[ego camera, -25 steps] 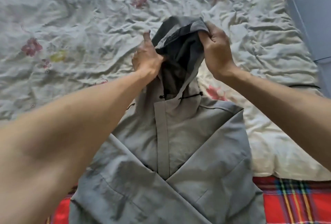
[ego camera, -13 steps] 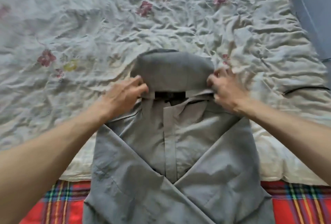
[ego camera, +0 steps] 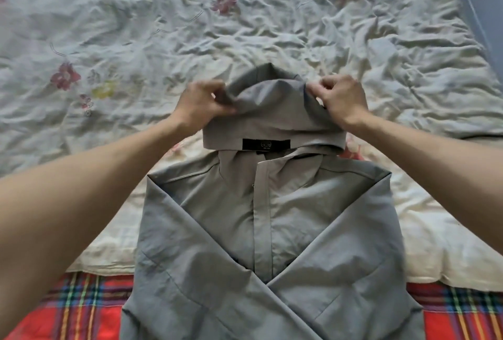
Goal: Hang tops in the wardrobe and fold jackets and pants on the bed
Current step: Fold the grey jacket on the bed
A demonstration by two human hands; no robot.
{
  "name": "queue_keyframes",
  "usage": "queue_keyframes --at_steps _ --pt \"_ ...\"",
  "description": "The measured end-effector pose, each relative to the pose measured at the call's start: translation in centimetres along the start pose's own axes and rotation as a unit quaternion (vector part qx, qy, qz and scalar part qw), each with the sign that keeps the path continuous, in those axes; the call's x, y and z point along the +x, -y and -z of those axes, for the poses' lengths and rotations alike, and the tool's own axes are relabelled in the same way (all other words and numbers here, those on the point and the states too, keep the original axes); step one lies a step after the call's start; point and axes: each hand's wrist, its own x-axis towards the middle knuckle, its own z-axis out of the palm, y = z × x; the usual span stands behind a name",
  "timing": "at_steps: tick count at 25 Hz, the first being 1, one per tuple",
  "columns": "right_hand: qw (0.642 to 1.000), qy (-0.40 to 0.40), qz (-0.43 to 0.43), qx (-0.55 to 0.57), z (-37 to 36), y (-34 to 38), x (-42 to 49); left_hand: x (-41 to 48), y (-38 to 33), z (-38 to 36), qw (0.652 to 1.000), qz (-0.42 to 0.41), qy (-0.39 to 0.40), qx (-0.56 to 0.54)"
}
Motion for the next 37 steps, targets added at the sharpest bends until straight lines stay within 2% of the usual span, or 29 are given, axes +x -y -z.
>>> queue_keyframes --at_steps 1,2,3,4,5,6,7,8,9,10,12,13,15,16,17,19,21,23,24,25,26,27,28,29,31,33,35,37 --pt "0.997 0.013 0.046 -0.057 0.3 0.0 -0.5 -0.6 0.3 0.4 0.983 -0.086 0.027 0.162" --pt "0.990 0.016 0.102 -0.092 0.4 0.2 -0.7 -1.3 0.7 0.7 0.951 -0.149 0.063 0.264" --pt "0.981 0.014 0.160 -0.111 0.2 0.4 -0.6 -1.8 1.0 0.8 0.937 -0.167 0.103 0.290" --pt "0.972 0.018 0.203 -0.113 -0.3 0.6 -0.2 -1.9 1.0 0.7 0.943 -0.155 0.129 0.263" --pt "0.968 0.019 0.226 -0.109 -0.9 1.1 0.3 -1.6 0.2 0.5 0.973 -0.089 0.131 0.169" --pt "0.964 0.032 0.237 -0.114 -1.6 1.5 0.8 -0.9 -0.6 0.4 0.994 -0.013 0.092 0.054" --pt "0.962 0.055 0.237 -0.121 -2.2 1.8 1.2 0.2 -1.4 0.2 0.999 0.032 0.030 -0.031" --pt "0.964 0.091 0.220 -0.118 -2.6 1.9 1.2 1.1 -2.1 -0.2 0.997 0.035 -0.019 -0.061" --pt "0.963 0.128 0.214 -0.107 -2.9 1.8 0.9 1.7 -2.6 -0.6 0.999 0.003 -0.048 -0.010" --pt "0.956 0.155 0.230 -0.094 -3.2 1.5 0.6 2.1 -2.8 -1.1 0.993 -0.054 -0.041 0.094" --pt "0.944 0.196 0.247 -0.102 -3.6 1.0 -0.2 2.6 -2.9 -2.2 0.937 -0.165 0.020 0.307" --pt "0.954 0.192 0.212 -0.094 -3.9 0.9 -0.5 2.7 -2.9 -2.5 0.907 -0.185 0.038 0.376" --pt "0.986 0.119 0.096 -0.069 -4.2 0.6 -0.4 2.8 -1.9 -3.3 0.870 -0.163 0.050 0.463" --pt "0.990 0.099 0.049 -0.083 -4.5 0.4 -0.3 2.8 -1.3 -3.5 0.866 -0.130 0.055 0.480" --pt "0.988 0.090 0.038 -0.118 -4.8 0.2 -0.5 2.8 -0.8 -3.6 0.865 -0.093 0.064 0.489" --pt "0.980 0.074 0.063 -0.173 -5.2 0.3 -1.0 2.7 -0.2 -4.0 0.870 -0.045 0.071 0.485" --pt "0.986 0.038 0.059 -0.153 -5.1 0.5 -1.2 2.5 0.2 -4.6 0.876 -0.040 0.052 0.478" --pt "0.999 0.009 0.013 -0.047 -4.6 0.9 -1.3 2.5 0.3 -4.5 0.901 -0.016 0.022 0.434" --pt "1.000 0.007 -0.002 0.010 -4.1 1.1 -1.1 2.5 0.4 -4.2 0.924 0.009 0.010 0.383" --pt "0.998 0.008 -0.015 0.059 -3.3 1.5 -0.7 2.7 0.2 -3.6 0.955 0.037 -0.004 0.296" --pt "0.994 0.001 -0.028 0.104 -2.3 2.1 0.1 3.1 -0.3 -2.5 0.986 0.056 -0.037 0.155" --pt "0.988 -0.030 -0.047 0.143 -1.2 3.1 1.4 3.9 -1.0 -1.3 0.994 0.075 -0.082 -0.017" --pt "0.980 -0.071 -0.074 0.171 -0.3 4.0 3.0 5.0 -1.9 -0.4 0.974 0.103 -0.113 -0.169" --pt "0.973 -0.104 -0.098 0.181 0.4 4.7 4.8 6.1 -2.8 0.3 0.951 0.129 -0.124 -0.252" --pt "0.975 -0.101 -0.129 0.151 1.0 4.6 6.8 7.4 -3.6 0.7 0.949 0.194 -0.090 -0.231" --pt "0.976 -0.027 -0.163 0.145 0.5 2.8 6.1 6.7 -2.5 -0.1 0.951 0.253 -0.029 -0.175" --pt "0.964 0.045 -0.210 0.158 -0.5 0.4 3.7 5.1 -0.2 -1.2 0.935 0.280 0.031 -0.214" --pt "0.949 0.057 -0.239 0.196 -1.1 -1.1 2.4 4.4 1.4 -2.0 0.909 0.298 0.040 -0.288"
